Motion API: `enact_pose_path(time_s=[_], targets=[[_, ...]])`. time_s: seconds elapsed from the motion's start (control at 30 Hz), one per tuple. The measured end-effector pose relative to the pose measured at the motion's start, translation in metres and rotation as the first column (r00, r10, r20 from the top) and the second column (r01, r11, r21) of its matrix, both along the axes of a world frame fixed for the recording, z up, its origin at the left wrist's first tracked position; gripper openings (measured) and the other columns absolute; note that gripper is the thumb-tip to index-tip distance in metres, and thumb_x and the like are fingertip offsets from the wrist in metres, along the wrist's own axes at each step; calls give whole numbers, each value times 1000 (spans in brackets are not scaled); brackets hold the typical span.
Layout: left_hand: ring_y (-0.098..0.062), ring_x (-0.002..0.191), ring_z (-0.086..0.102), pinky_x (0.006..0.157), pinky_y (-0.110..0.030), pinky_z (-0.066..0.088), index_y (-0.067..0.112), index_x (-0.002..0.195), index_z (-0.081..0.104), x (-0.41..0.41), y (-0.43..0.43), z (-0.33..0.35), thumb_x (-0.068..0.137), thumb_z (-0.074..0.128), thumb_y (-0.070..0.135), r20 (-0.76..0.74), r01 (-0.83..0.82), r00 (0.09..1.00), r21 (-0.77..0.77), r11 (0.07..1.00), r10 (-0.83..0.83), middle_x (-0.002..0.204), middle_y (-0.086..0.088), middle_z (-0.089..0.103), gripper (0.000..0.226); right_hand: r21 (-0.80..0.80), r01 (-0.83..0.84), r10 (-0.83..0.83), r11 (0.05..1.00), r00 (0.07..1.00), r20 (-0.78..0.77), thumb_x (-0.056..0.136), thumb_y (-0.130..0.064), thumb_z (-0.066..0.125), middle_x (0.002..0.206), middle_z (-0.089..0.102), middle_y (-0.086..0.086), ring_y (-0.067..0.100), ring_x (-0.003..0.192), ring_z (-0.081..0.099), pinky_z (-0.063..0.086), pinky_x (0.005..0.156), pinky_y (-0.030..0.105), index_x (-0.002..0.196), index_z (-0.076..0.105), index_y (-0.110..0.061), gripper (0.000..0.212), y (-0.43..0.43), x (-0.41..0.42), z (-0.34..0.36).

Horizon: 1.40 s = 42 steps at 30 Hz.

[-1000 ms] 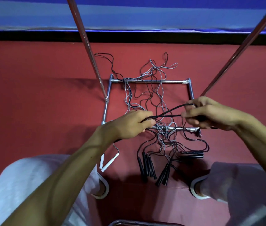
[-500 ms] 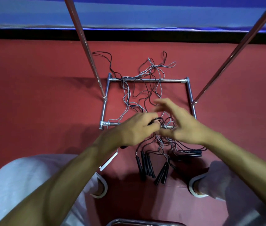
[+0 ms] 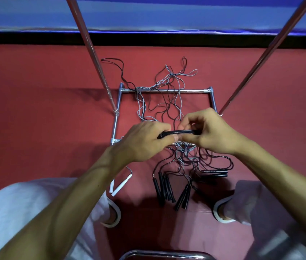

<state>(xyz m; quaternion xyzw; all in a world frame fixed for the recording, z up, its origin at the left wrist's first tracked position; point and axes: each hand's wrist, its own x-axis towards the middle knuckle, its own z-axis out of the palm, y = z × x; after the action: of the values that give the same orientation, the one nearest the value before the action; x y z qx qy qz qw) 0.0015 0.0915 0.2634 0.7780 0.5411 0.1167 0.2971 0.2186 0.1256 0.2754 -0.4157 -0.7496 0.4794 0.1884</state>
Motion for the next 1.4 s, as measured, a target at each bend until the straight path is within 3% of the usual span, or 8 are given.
enact_pose_path(time_s=[0.33, 0.47, 0.57, 0.73, 0.93, 1.03, 1.2, 1.4], targets=[[-25, 89, 49, 71, -50, 49, 16, 83, 50, 11, 1, -14, 80, 57, 13, -81, -15, 996, 253, 967, 37, 89, 0, 52, 8, -89, 31, -44, 996, 988, -147, 87, 4, 76, 73, 61, 9, -1, 55, 49, 39, 55, 10, 87, 70, -3, 9, -18, -16, 7], [-26, 95, 55, 57, -38, 39, 16, 93, 51, 21, -3, -5, 82, 62, 45, -160, -183, 950, 412, 893, 268, 98, -1, 53, 33, -28, 58, -62, 998, 989, -134, 87, -1, 77, 78, 64, 21, 11, 60, 58, 46, 57, 22, 90, 70, -6, 9, -20, -21, 5], [-33, 94, 65, 62, -36, 32, 20, 100, 43, 31, -7, 1, 89, 65, 38, -338, -295, 844, 354, 888, 416, 101, -4, 62, 30, -10, 114, -114, 993, 983, -145, 87, -1, 76, 81, 69, 21, 17, 63, 61, 50, 58, 26, 92, 72, -7, 9, -16, -18, 2], [-36, 92, 66, 67, -35, 34, 17, 105, 64, 32, -8, 4, 103, 45, 40, -528, -142, 807, 260, 955, 264, 95, -9, 68, 30, 192, 54, -59, 980, 998, 20, 85, -14, 80, 75, 73, 2, 28, 66, 65, 56, 65, 45, 87, 75, -19, 7, -5, -5, 2], [-16, 52, 38, 56, -34, 30, 19, 64, 42, 12, -6, 10, 102, 51, 52, -116, -3, 993, 2, 1000, 3, 54, 6, 40, 51, 269, -51, 18, 962, 992, 123, 85, -54, 74, 61, 66, -4, 15, 52, 52, 46, 54, 33, 84, 79, -22, 33, 9, 16, 13], [-11, 49, 25, 48, -26, 23, 16, 61, 34, 5, -4, 14, 103, 55, 42, 198, 43, 980, -112, 993, -20, 53, 8, 28, 54, 186, -61, 57, 981, 998, 26, 90, -44, 72, 50, 45, 12, 10, 47, 28, 25, 46, 24, 80, 79, -11, 35, 11, 17, 17], [-7, 41, 16, 41, -17, 15, 18, 69, 37, 1, 1, 25, 108, 42, 39, 579, 80, 761, -531, 843, 292, 50, 10, 23, 45, 43, -52, 56, 998, 995, -87, 95, -28, 69, 56, 39, 21, 25, 53, 28, 23, 48, 36, 82, 73, 0, 31, 16, 20, 19], [-5, 41, 15, 42, -13, 10, 17, 69, 41, 9, 6, 24, 109, 42, 35, 645, -107, 414, -666, 739, 642, 53, 6, 19, 44, -120, 12, -37, 993, 976, -212, 96, -23, 71, 58, 44, 8, 18, 54, 38, 29, 50, 25, 87, 63, 12, 38, 13, 11, 4]])
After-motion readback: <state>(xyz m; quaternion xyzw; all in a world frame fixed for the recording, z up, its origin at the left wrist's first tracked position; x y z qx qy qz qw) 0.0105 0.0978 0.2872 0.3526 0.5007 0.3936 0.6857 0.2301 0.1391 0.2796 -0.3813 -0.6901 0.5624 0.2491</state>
